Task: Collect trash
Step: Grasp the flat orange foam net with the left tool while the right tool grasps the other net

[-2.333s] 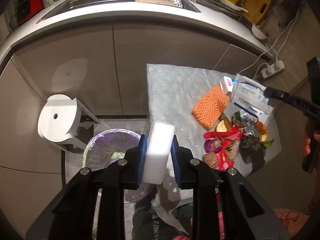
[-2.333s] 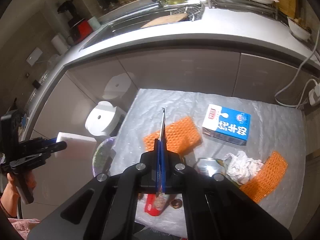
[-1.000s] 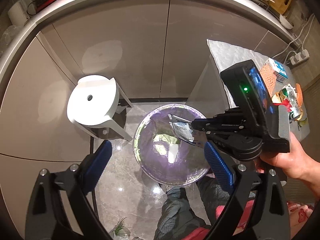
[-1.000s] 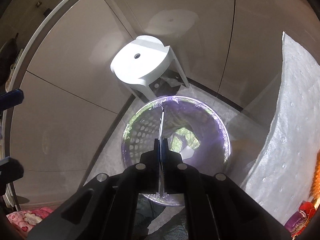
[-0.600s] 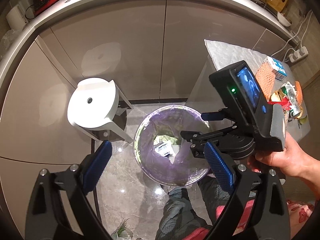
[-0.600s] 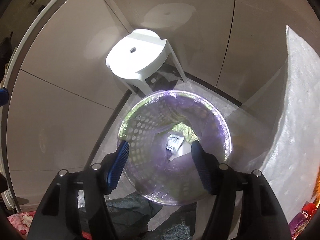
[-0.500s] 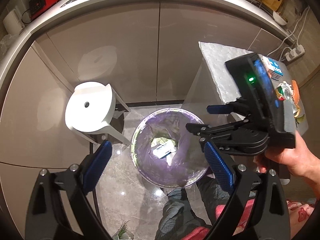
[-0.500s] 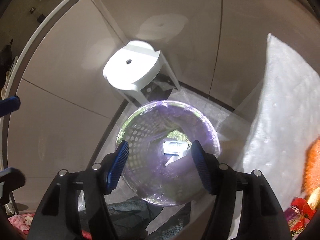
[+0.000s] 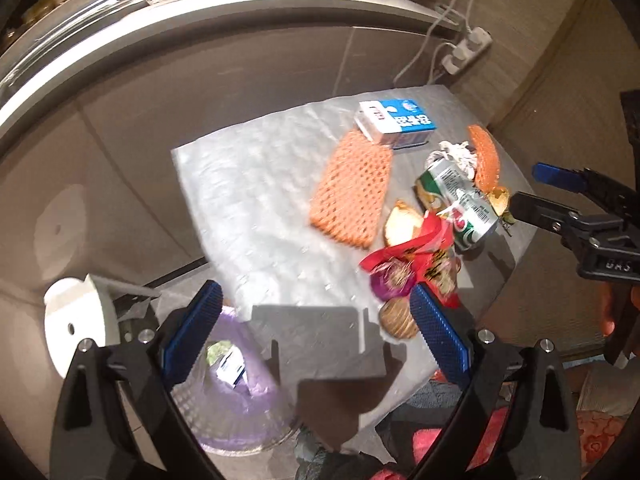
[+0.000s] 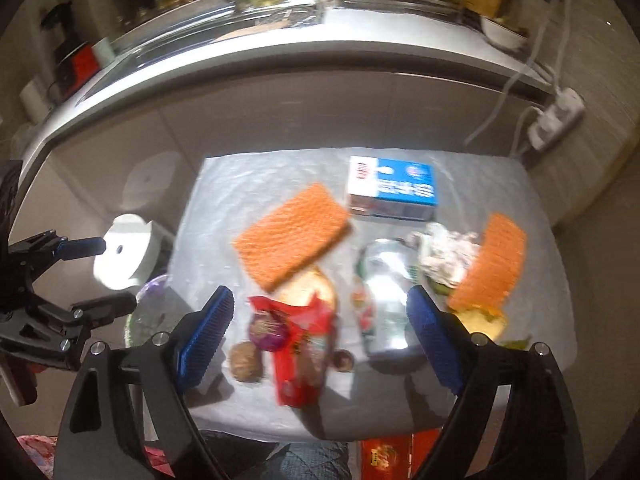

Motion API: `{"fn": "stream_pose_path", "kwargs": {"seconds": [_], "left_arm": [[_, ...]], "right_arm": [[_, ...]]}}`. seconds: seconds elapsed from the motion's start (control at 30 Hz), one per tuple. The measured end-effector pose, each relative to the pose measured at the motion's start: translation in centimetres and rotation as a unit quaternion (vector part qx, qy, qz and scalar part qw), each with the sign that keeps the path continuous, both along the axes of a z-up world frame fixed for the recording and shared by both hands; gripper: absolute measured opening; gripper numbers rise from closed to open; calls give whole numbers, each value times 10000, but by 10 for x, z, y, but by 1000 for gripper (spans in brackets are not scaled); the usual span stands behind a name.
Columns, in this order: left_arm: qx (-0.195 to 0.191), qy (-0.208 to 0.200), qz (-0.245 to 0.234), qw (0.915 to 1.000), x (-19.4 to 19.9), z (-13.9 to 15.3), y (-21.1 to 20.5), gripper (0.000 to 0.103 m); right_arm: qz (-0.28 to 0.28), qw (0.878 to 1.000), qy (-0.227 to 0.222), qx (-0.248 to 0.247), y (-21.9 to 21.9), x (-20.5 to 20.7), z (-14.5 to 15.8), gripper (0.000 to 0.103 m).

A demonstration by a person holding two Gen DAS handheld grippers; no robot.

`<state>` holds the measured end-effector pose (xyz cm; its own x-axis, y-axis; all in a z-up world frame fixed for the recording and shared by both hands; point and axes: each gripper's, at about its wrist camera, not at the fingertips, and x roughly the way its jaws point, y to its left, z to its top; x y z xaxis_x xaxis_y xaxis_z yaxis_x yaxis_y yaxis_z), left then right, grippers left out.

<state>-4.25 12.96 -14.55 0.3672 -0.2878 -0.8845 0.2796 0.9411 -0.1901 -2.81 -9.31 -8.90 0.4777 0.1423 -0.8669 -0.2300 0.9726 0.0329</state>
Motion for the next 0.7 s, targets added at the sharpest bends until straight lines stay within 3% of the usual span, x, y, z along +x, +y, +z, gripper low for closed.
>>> {"fn": "stream_pose_path", "kwargs": {"seconds": [0.27, 0.43, 0.57, 0.6, 0.63, 0.7], "left_arm": [[346, 481, -477, 9971, 93, -49, -81, 91], [691, 910, -380, 9927, 120, -81, -100, 91], [682, 1130, -242, 9910, 128, -95, -104, 90], [640, 1121, -207, 9914, 129, -97, -103, 84], [635, 1139, -185, 9913, 130, -99, -103, 69], [777, 1038, -193, 9914, 130, -100, -109, 55]], "right_arm": [[-871, 9960, 183, -87, -97, 8, -12, 90], [-980, 9948, 251, -99, -130, 20, -18, 91], [-942, 9949, 360, -71, -144, 39, -27, 91], [-903, 9952, 382, -67, -145, 44, -28, 91], [-852, 9955, 396, -80, -146, 49, -31, 91], [-772, 9961, 408, -113, -148, 58, -34, 91]]}}
